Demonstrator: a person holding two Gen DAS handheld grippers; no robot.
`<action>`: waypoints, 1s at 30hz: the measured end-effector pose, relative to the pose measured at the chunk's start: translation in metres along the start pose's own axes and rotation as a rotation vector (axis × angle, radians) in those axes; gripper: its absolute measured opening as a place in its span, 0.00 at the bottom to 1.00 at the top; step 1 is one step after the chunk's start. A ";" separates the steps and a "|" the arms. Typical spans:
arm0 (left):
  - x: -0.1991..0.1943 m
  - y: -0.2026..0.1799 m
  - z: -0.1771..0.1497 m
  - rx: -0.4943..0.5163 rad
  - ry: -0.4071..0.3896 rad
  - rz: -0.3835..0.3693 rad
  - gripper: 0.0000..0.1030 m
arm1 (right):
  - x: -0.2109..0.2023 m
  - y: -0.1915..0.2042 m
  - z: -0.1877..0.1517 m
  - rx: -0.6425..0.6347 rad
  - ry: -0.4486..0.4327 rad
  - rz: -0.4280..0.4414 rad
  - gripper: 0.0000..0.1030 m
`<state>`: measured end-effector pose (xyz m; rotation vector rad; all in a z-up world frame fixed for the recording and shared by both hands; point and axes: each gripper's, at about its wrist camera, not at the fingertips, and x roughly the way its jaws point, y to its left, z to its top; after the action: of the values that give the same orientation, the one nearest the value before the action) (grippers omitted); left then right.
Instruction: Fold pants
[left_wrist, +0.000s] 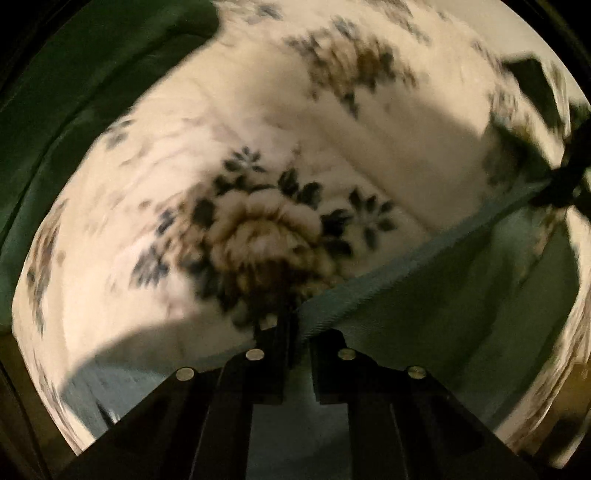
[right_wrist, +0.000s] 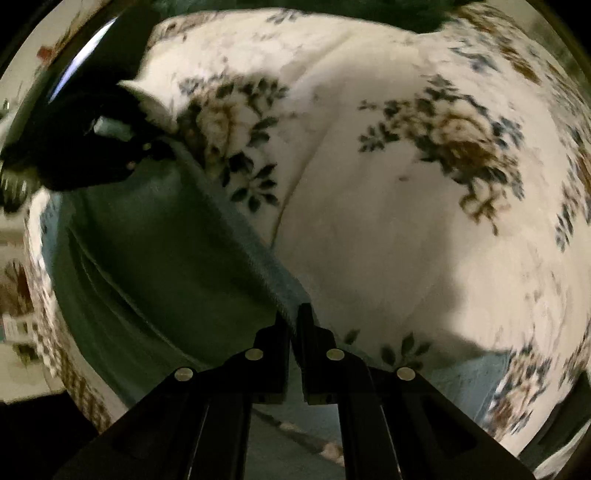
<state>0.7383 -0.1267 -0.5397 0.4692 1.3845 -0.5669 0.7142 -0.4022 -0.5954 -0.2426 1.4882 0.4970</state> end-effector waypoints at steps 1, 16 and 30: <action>-0.010 -0.005 -0.007 -0.026 -0.017 0.003 0.07 | -0.012 0.003 -0.006 0.020 -0.024 0.005 0.05; -0.007 -0.114 -0.267 -0.481 0.163 -0.027 0.07 | 0.034 0.156 -0.203 0.199 0.085 0.160 0.05; -0.003 -0.110 -0.250 -0.687 0.147 0.076 0.86 | 0.040 0.165 -0.226 0.462 0.078 0.035 0.96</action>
<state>0.4757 -0.0574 -0.5675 0.0038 1.5902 0.0265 0.4380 -0.3526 -0.6294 0.1291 1.6408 0.1619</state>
